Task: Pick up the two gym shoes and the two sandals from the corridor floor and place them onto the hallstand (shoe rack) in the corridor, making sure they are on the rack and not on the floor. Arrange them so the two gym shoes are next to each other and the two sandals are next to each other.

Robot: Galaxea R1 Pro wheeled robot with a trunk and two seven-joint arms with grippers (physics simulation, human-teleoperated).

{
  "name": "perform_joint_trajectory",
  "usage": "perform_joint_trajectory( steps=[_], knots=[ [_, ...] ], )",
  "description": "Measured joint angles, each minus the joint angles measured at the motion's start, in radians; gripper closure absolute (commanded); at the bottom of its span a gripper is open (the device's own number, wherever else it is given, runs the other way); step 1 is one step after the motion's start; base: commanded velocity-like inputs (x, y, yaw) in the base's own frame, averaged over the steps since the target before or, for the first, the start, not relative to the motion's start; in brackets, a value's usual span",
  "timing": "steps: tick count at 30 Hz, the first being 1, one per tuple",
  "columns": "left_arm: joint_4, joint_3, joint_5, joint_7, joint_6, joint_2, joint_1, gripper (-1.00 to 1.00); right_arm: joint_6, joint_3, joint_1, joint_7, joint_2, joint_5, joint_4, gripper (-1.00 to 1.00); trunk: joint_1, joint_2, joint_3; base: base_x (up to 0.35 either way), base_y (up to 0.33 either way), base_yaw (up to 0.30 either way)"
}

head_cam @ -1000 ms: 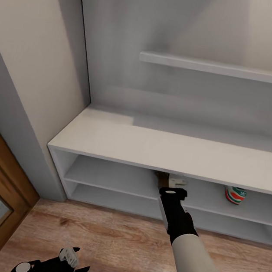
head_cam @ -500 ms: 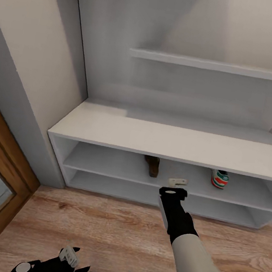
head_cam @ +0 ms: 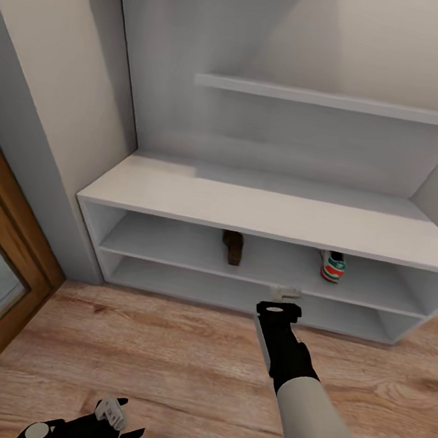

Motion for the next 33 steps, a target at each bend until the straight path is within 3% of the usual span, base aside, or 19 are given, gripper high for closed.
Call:
perform_joint_trajectory(
  steps=[17,33],
  knots=[
    [-0.001,0.007,0.004,0.0,0.002,0.003,-0.002,-1.0,-0.004,0.003,0.004,0.001,0.0,-0.001,0.016,-1.0,0.0,0.0,0.0,-0.251,-0.152,0.0],
    [-0.002,0.008,0.005,0.0,0.002,0.008,-0.002,-1.0,-0.008,0.003,0.005,0.002,0.0,-0.002,0.051,-1.0,0.0,0.0,0.0,-0.045,-0.018,0.0]
  ],
)
